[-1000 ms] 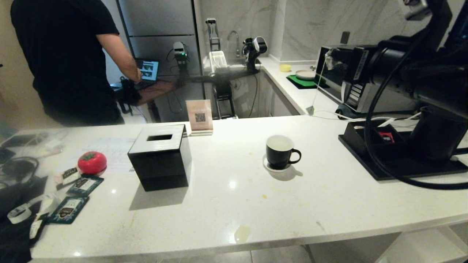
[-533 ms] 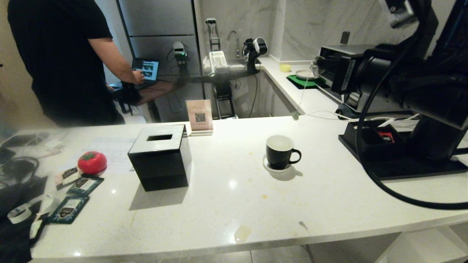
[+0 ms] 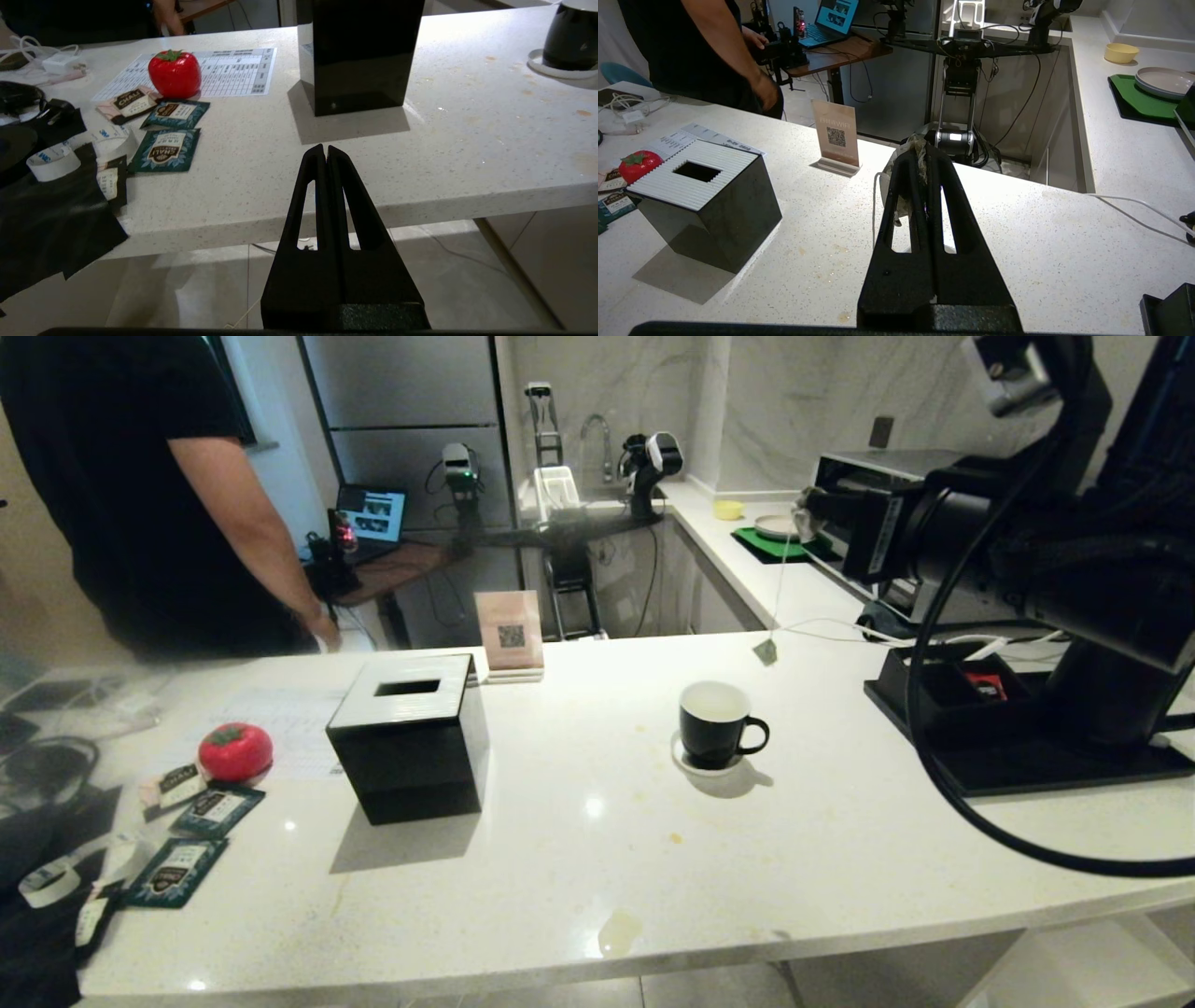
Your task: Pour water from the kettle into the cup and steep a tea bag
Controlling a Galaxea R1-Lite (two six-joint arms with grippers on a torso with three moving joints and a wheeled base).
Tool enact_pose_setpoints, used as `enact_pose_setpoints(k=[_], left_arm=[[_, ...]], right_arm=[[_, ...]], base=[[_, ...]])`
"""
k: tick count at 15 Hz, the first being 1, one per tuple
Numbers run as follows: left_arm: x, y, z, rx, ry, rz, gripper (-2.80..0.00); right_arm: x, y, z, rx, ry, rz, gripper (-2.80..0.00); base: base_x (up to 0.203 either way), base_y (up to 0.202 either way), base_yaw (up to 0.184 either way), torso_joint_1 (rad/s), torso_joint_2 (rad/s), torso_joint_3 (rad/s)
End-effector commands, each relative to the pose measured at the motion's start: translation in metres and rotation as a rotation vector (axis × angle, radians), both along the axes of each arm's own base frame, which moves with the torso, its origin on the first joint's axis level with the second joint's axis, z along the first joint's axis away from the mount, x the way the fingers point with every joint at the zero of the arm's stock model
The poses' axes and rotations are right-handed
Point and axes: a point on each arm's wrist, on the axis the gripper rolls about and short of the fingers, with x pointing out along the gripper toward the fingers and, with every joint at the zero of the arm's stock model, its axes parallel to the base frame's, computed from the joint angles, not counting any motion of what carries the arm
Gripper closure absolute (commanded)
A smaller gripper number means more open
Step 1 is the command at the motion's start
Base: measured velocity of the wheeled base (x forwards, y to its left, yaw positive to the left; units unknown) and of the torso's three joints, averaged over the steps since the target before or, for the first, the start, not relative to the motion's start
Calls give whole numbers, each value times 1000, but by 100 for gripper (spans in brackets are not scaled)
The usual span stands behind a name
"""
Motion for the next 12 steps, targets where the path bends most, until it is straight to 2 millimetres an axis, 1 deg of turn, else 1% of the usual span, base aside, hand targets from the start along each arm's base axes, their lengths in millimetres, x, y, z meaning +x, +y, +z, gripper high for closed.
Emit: enact_pose_setpoints(k=[1,3,5,7,9,12], left_arm=[[-4,-1,12,1,-37,-35,0],[-3,-2,24,2,-28,-75,0],[4,-2,37,-1,29,-92,0],[18,-2,56,-5,102,-97,0],[36,-2,77,-10,157,-109,0],[66,-5,104,-31,199,-197,0]], right_arm=[[4,3,-4,-5,7,1,0],[5,4,-4,-6,8,4,0],[5,4,-4,-6,8,3,0],[3,3,-1,1,-2,3,0],[1,2,1,1,-7,3,0],[0,2,2,6,-11,6,0]], base=[[0,0,0,0,0,0],[0,0,0,0,0,0],[0,0,0,0,0,0],[0,0,0,0,0,0],[0,0,0,0,0,0],[0,0,0,0,0,0]])
